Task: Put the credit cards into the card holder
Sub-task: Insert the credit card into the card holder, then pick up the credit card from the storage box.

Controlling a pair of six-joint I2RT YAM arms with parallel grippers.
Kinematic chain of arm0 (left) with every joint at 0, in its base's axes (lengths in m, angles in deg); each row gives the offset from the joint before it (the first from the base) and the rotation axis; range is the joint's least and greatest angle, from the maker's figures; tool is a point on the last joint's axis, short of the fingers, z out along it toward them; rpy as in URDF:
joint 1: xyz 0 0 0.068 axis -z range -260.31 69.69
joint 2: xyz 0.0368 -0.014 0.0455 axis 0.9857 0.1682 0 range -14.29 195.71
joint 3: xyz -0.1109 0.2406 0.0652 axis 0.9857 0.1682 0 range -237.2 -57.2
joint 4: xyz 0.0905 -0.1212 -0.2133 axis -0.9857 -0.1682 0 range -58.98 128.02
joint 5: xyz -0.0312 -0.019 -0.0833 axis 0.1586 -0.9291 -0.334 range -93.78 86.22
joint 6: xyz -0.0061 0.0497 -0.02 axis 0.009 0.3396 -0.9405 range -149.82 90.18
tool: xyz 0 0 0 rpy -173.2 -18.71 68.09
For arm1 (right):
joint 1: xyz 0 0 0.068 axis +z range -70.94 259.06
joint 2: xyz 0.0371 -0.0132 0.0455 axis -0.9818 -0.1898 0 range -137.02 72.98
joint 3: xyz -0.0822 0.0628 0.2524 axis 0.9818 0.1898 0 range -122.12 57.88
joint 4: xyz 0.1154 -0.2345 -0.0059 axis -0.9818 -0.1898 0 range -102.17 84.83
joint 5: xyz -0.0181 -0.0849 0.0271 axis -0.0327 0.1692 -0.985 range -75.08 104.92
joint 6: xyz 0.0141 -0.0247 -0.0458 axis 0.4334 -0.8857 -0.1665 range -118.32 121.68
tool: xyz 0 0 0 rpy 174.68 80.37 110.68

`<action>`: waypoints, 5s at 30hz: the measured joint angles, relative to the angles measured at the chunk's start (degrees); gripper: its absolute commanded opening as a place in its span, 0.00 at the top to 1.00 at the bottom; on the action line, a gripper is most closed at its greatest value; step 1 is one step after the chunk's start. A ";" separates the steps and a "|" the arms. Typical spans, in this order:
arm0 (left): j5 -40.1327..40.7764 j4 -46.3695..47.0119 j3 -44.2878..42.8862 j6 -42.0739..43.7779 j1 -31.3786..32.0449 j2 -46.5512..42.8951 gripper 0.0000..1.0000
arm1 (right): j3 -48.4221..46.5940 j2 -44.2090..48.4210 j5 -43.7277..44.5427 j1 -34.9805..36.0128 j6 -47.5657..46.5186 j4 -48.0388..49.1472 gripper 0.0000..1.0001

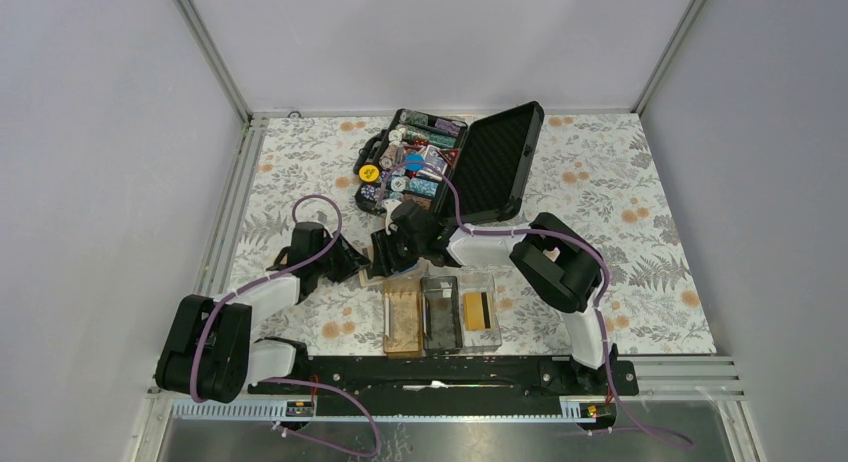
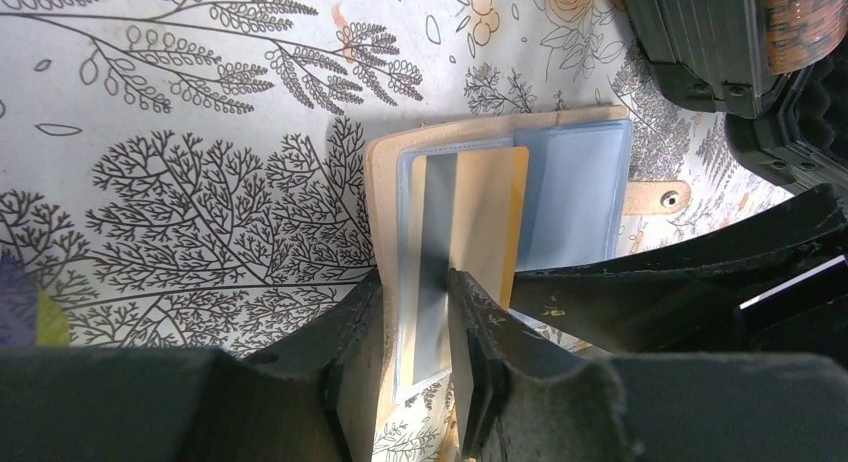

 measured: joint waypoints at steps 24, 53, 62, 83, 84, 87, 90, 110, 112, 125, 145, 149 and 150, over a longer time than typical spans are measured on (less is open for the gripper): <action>6.47 -9.70 0.00 2.99 -0.09 -12.17 0.13 | -0.33 12.07 15.89 0.83 -1.99 -14.36 0.08; 11.52 -40.63 -29.33 22.95 -3.63 -21.86 0.01 | 20.46 30.71 17.22 11.23 27.76 -20.85 0.14; 12.28 -41.68 -29.18 24.06 -3.63 -21.86 0.01 | 20.48 27.15 15.72 11.61 29.20 -17.44 0.14; 12.68 -41.70 -29.00 24.39 -3.63 -22.27 0.01 | 20.00 27.23 14.32 12.50 30.34 -16.70 0.14; 12.70 -41.70 -29.00 24.39 -3.63 -22.27 0.01 | 20.00 27.56 14.34 12.50 30.38 -16.70 0.14; 12.74 -41.70 -29.00 24.39 -3.63 -22.27 0.01 | 20.00 28.63 14.34 12.50 30.42 -16.76 0.14; 12.79 -41.70 -29.00 24.39 -3.63 -22.27 0.01 | 20.00 29.31 14.56 12.55 30.49 -16.85 0.14; 12.87 -41.70 -29.00 24.39 -3.63 -22.27 0.01 | 19.67 29.59 17.79 13.00 30.84 -20.96 0.35; 12.87 -41.70 -29.00 24.39 -3.63 -22.27 0.01 | 19.67 29.44 17.84 13.00 30.82 -20.92 0.34; 12.87 -41.70 -28.98 24.41 -3.63 -22.27 0.01 | 19.69 27.04 16.24 13.18 30.75 -18.36 0.36; 12.87 -41.72 -28.72 24.41 -3.63 -22.27 0.01 | 19.78 30.05 16.85 13.38 30.80 -19.65 0.58; 12.87 -41.72 -28.72 24.41 -3.63 -22.27 0.01 | 19.78 30.27 17.59 13.49 30.82 -20.59 0.68; 12.87 -41.72 -28.72 24.41 -3.63 -22.27 0.01 | 19.78 30.38 17.79 13.49 30.86 -20.83 0.70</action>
